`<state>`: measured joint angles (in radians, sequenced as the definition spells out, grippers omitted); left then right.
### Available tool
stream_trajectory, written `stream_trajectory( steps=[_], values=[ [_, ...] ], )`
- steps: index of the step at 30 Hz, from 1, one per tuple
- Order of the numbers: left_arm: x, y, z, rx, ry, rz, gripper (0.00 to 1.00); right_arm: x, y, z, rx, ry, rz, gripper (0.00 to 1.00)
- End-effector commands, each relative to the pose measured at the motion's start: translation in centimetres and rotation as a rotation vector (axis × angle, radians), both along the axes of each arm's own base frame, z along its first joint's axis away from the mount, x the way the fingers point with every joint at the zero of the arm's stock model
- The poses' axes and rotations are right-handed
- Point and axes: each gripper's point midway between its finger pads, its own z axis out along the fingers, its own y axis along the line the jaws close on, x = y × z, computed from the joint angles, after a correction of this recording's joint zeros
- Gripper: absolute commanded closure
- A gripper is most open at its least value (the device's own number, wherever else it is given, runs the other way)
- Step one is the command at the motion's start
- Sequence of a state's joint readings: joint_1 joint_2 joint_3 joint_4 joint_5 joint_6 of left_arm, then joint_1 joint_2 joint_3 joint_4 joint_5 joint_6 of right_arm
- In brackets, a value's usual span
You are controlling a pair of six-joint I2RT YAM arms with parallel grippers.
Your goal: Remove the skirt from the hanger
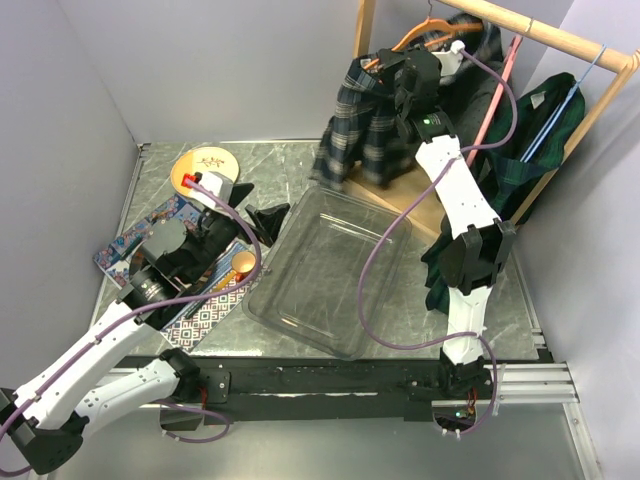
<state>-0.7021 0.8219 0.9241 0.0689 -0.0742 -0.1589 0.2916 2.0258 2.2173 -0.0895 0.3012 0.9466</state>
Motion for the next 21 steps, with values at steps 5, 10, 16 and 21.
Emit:
stream_trajectory(
  steps=[5,10,16,21],
  values=[
    [-0.1,-0.4,1.1,-0.013,-0.039,-0.015,0.03,-6.1,-1.4,13.6,-0.041,-0.353,0.023,1.0],
    [0.0,-0.3,1.0,-0.011,-0.042,-0.008,0.03,-8.1,-1.2,15.2,-0.05,-0.393,0.062,1.0],
    [0.0,-0.1,1.0,-0.017,-0.037,-0.002,0.03,-9.7,-0.6,15.6,-0.045,-0.393,0.119,1.0],
    [-0.8,-0.2,1.5,0.022,-0.095,-0.035,0.03,-11.6,0.9,14.9,0.0,-0.334,0.232,1.0]
  ],
)
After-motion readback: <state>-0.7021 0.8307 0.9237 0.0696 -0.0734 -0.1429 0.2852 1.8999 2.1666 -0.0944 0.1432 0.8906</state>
